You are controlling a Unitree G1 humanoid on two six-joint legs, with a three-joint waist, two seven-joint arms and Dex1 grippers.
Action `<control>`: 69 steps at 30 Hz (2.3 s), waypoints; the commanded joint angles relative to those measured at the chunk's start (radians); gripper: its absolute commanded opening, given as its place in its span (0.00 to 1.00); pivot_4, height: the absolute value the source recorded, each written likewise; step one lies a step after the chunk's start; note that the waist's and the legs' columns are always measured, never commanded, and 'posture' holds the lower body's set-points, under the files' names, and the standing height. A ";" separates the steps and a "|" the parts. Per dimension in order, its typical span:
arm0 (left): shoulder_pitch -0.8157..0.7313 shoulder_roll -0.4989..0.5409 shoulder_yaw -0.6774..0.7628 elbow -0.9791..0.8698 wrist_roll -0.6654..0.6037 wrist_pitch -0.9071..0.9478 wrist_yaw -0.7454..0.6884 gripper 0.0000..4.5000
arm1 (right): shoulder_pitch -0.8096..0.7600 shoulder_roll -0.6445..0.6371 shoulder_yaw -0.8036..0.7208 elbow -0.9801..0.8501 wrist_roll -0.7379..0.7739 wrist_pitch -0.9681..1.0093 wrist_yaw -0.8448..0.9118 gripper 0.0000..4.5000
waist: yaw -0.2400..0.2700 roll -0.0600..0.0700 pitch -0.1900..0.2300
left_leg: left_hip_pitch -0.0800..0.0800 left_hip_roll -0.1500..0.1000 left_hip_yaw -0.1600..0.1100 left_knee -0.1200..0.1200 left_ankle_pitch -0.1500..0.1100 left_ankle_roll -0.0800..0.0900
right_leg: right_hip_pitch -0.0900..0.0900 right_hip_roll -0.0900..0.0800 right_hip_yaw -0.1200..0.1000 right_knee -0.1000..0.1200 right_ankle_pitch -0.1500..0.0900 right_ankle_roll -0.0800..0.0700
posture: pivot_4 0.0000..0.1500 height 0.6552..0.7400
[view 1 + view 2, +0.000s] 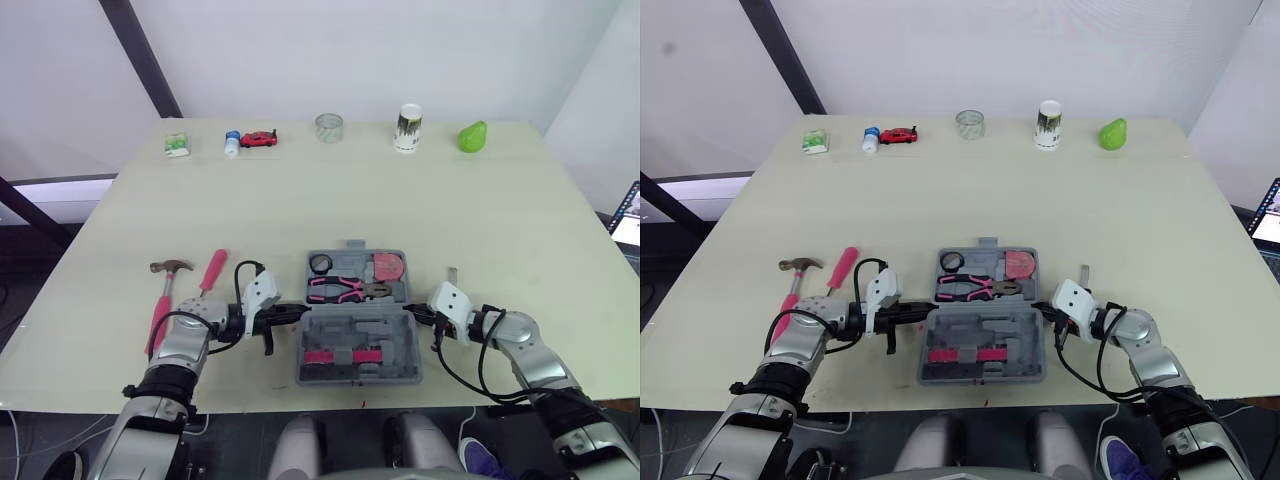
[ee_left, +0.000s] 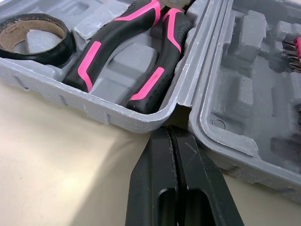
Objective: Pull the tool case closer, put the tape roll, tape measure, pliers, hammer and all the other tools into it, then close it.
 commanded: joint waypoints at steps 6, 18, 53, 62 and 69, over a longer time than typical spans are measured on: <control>0.002 0.001 0.003 -0.041 -0.022 -0.010 -0.014 0.00 | 0.009 0.022 0.040 -0.067 0.026 0.012 0.042 0.01 | 0.000 0.000 0.000 | 0.000 0.000 0.000 0.000 0.000 0.000 | 0.000 0.000 0.000 0.000 0.000 0.000 | 1.00 1.00; 0.013 -0.010 -0.008 -0.055 -0.024 -0.004 -0.025 0.00 | 0.006 0.019 0.033 -0.066 0.000 -0.001 0.016 0.01 | 0.000 0.000 0.000 | 0.000 0.000 0.000 0.000 0.000 0.000 | 0.000 0.000 0.000 0.000 0.000 0.000 | 1.00 1.00; 0.012 0.016 0.026 -0.037 -0.035 -0.009 -0.015 0.00 | 0.015 -0.019 -0.011 -0.059 0.005 -0.002 0.003 0.01 | 0.000 0.000 0.000 | 0.000 0.000 0.000 0.000 0.000 0.000 | 0.000 0.000 0.000 0.000 0.000 0.000 | 1.00 1.00; 0.035 0.031 0.046 -0.072 -0.064 0.016 -0.015 0.00 | 0.034 -0.066 -0.047 -0.061 0.037 0.000 -0.005 0.01 | 0.002 0.000 0.000 | 0.000 0.000 0.000 0.000 0.000 0.000 | 0.000 0.000 0.000 0.000 0.000 0.000 | 1.00 1.00; 0.116 0.044 0.152 -0.193 -0.175 0.024 -0.002 0.00 | 0.123 -0.084 -0.150 -0.166 0.167 0.037 -0.001 0.01 | 0.001 0.000 0.000 | 0.000 0.000 0.000 0.000 0.000 0.000 | 0.000 0.000 0.000 0.000 0.000 0.000 | 1.00 1.00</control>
